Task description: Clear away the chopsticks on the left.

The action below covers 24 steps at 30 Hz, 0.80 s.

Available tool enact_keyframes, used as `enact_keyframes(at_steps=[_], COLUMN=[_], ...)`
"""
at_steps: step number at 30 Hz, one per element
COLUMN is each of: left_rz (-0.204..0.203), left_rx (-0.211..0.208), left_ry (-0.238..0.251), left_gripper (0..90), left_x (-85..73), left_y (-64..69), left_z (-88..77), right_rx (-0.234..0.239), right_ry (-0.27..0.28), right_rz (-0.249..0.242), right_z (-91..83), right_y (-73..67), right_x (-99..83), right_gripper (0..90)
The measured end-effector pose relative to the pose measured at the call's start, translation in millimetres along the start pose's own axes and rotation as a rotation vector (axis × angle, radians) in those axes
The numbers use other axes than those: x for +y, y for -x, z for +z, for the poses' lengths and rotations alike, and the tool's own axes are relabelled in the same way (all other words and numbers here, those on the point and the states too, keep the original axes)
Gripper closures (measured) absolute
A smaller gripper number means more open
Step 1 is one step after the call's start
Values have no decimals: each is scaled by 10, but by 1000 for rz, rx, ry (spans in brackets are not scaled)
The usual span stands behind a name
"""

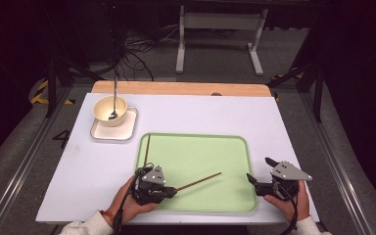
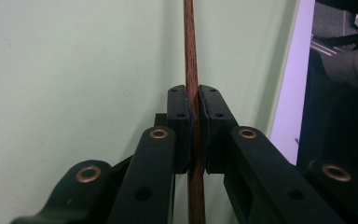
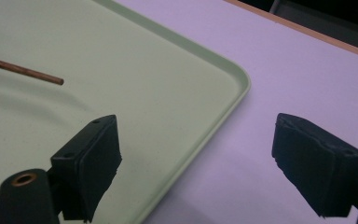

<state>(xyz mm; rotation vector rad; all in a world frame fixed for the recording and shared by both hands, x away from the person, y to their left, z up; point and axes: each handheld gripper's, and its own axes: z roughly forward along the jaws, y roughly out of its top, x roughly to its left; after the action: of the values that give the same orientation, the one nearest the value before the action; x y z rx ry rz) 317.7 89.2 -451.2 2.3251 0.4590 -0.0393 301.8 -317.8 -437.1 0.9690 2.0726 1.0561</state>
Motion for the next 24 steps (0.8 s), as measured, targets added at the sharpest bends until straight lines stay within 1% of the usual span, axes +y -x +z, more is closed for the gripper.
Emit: enact_keyframes(at_steps=[2,4,9,12,14,15,18,20,22,24], left_rz=[2,7,10,15,10,21,26,44,51,66], left_rx=[8,9,10,8,5,6,7,11,13,13], left_ry=[-21,-26,-18,-14,-12,-18,-27,-33,-37,-47], left_gripper=[844,844,837,814,810,812,814,809,803,829], left_x=[-14,-23,-26,-22,-22,-16,-6,6,14,13], left_y=[20,34,32,26,22,18,21,25,23,24], left_z=[23,34,42,47,49,47,46,50,49,42], right_rx=[0,0,2,3,3,2,2,2,4,4], right_ry=[-1,-1,-2,-1,-1,-1,2,2,2,2], right_rz=[-1,-2,-5,-6,-5,-5,-4,-4,-4,-6], right_z=[0,0,3,3,1,0,-4,-3,-4,-6], right_y=[0,-1,-3,-4,-4,-3,-1,-1,-3,-6], right_x=[-1,0,0,0,0,0,1,1,2,3], right_gripper=[155,155,154,154,154,153,153,153,152,152])
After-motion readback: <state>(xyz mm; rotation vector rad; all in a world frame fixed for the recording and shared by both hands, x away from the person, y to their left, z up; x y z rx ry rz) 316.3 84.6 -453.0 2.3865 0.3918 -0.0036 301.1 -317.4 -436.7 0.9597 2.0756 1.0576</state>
